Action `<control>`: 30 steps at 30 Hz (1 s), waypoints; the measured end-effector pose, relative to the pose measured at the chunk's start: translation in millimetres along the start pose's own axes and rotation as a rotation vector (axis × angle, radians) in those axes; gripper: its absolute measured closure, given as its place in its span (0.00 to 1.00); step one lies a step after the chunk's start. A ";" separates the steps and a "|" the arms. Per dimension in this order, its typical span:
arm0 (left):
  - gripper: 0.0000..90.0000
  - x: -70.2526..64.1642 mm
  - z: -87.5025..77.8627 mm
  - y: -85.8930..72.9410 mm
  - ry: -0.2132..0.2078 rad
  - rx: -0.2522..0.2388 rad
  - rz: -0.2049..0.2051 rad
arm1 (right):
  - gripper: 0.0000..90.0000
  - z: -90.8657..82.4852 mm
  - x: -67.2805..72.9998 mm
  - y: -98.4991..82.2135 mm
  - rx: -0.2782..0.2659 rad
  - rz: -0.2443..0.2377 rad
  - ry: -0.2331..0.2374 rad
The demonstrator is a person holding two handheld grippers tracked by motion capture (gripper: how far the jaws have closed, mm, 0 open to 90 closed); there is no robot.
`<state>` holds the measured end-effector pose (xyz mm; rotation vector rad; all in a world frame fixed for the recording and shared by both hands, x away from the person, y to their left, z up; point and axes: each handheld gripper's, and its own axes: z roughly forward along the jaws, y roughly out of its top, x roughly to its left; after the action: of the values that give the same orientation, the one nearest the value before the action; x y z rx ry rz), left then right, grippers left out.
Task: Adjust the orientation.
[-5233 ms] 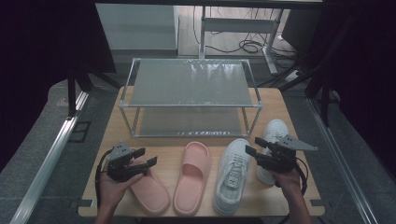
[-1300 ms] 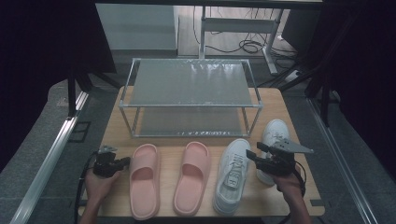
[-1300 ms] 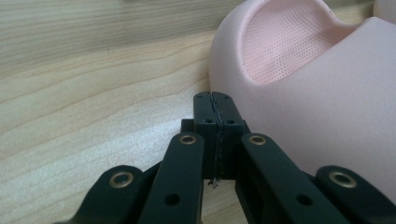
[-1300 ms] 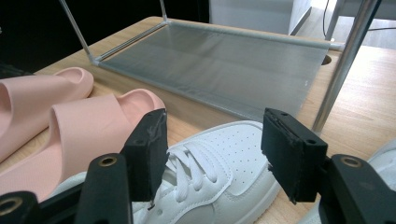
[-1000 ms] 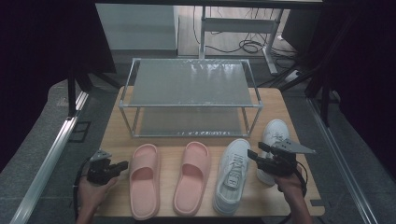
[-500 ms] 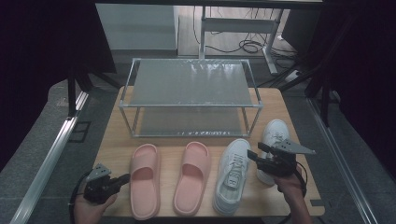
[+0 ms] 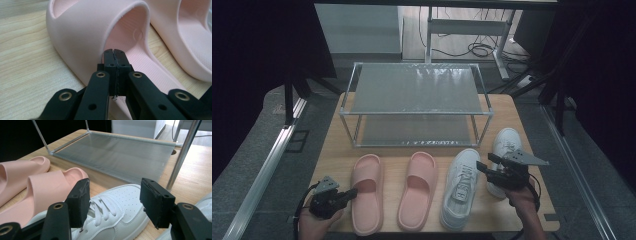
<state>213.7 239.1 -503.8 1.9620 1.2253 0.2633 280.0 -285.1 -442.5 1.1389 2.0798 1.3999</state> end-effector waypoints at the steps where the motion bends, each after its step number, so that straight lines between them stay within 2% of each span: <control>1: 1.00 1.9 1.3 1.7 -0.003 0.005 0.001 | 0.46 0.2 0.7 -0.2 0.002 -0.005 0.000; 8: 1.00 10.0 4.2 4.8 -0.006 0.010 -0.002 | 0.46 0.3 0.7 -0.3 0.003 -0.006 0.000; 10: 1.00 15.5 5.5 7.3 -0.019 0.011 -0.010 | 0.46 0.6 0.0 -0.8 0.005 -0.004 -0.002; 22: 1.00 30.5 14.6 19.8 0.002 0.038 -0.012 | 0.46 0.4 -1.7 -3.2 0.015 -0.005 -0.011; 26: 0.98 29.0 13.6 20.0 0.000 0.033 -0.011 | 0.46 0.3 -1.9 -3.7 0.015 -0.005 -0.012; 30: 0.94 21.3 8.4 17.6 -0.010 0.013 -0.005 | 0.46 -0.4 -1.9 -3.7 0.013 -0.005 -0.012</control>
<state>240.9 248.6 -501.5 1.9694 1.2281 0.2429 279.3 -287.4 -445.9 1.1442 2.0849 1.3758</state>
